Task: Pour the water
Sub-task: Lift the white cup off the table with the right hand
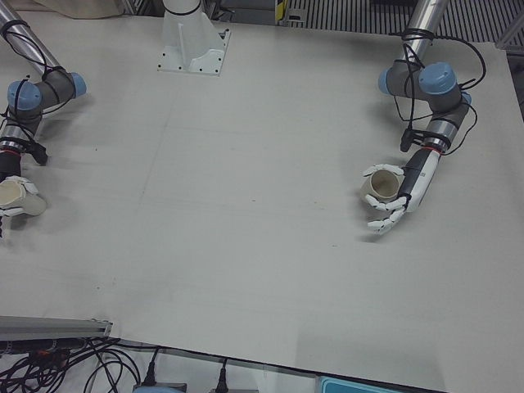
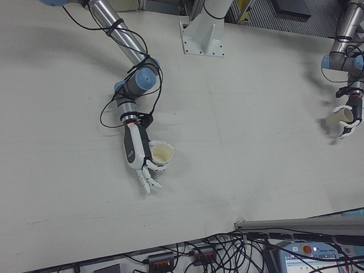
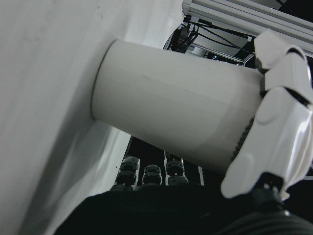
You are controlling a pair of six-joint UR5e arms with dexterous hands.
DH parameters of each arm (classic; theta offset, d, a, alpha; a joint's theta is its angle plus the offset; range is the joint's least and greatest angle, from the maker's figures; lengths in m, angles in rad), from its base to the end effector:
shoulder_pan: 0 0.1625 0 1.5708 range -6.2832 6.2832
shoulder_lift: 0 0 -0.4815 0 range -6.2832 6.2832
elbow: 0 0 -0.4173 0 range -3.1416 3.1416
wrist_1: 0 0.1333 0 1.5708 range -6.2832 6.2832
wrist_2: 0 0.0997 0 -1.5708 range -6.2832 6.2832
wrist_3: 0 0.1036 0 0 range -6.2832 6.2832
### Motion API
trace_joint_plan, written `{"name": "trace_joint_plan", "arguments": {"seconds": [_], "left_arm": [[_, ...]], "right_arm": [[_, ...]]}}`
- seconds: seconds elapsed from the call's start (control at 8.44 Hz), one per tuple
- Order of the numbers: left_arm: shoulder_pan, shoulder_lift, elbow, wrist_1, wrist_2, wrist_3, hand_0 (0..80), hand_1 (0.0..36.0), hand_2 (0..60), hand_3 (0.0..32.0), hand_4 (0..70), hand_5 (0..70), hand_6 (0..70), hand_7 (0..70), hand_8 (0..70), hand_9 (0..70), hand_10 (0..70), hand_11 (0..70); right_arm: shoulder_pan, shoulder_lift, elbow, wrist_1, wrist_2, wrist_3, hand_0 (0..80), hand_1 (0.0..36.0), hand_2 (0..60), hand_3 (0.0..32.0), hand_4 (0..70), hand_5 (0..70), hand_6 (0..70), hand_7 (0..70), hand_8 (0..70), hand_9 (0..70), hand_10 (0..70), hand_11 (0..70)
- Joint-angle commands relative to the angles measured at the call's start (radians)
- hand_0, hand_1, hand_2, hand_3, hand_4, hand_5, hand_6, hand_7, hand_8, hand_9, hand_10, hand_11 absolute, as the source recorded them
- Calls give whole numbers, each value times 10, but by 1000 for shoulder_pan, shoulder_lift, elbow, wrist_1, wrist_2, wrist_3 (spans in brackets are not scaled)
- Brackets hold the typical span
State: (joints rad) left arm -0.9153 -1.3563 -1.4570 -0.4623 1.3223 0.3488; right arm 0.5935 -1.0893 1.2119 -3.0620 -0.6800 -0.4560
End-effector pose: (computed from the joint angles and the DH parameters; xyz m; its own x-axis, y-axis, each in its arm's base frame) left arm 0.1212 -0.4181 0.8529 -0.8896 -0.3375 -0.3078 0.2369 0.2354 -0.9426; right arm -0.4781 -0.5805 0.6228 -0.9560 0.0361 0.2912 -0.2835 0.1428 -0.9483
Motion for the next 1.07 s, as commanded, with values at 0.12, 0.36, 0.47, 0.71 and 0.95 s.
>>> {"name": "trace_joint_plan", "arguments": {"seconds": [0.12,0.36,0.47,0.71,0.95], "left_arm": [[-1,0,-3,-4,0,-2,497,338,600,0,489,700,135,277,143,234,78,129],[1,-3,-19,-1,2,-34,498,338,600,0,498,700,138,279,143,234,77,128],[4,-6,-52,4,8,-28,501,338,600,0,513,700,142,284,144,236,77,128],[19,-64,-191,124,69,-13,522,353,600,0,578,700,161,310,159,256,82,137],[80,-194,-207,218,92,-5,523,344,600,0,602,700,171,324,168,268,85,140]], "right_arm": [[-3,-3,21,-1,-1,7,485,154,265,0,470,440,137,240,38,84,77,119],[-1,-35,128,-12,-16,4,485,169,314,0,436,573,138,238,34,78,68,106],[2,-59,183,-17,-24,0,491,183,336,0,390,624,139,236,27,66,57,94],[18,-93,265,-50,-53,-1,500,229,451,0,315,700,142,241,18,49,48,84],[34,-95,372,-118,-78,-50,505,269,580,0,282,700,136,240,17,40,44,81]]}}
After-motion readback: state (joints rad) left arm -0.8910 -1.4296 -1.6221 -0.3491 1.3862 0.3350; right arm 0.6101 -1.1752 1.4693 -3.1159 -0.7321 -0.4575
